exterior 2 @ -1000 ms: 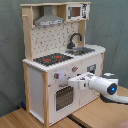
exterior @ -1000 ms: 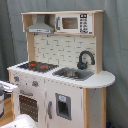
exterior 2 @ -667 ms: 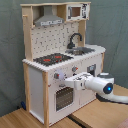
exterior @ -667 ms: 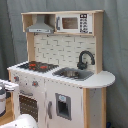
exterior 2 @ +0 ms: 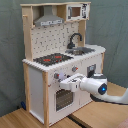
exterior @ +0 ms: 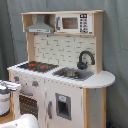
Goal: Play with the kitchen
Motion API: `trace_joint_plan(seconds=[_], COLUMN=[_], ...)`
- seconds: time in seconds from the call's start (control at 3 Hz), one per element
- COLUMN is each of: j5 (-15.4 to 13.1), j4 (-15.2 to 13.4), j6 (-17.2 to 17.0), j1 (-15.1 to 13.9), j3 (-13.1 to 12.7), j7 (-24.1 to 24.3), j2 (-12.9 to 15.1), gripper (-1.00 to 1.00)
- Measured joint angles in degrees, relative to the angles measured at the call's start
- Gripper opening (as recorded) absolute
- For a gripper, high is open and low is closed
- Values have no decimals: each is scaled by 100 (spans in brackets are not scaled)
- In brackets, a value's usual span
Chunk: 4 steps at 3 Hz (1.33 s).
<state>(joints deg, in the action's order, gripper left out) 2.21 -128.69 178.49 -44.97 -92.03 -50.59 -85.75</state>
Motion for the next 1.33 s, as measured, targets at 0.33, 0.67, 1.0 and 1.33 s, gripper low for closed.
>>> trace_joint_plan(seconds=[0.33, 0.67, 1.0, 1.33], j5=[0, 0, 0, 0], j4=[462, 899, 1078, 1078], j6=[78, 82, -456, -465], j1=[-413, -788, -852, -852], j3=[-1, 10, 39, 39], j7=[0, 0, -9, -9], j2=[-1, -1, -8, -8], gripper=[100, 100, 100, -100])
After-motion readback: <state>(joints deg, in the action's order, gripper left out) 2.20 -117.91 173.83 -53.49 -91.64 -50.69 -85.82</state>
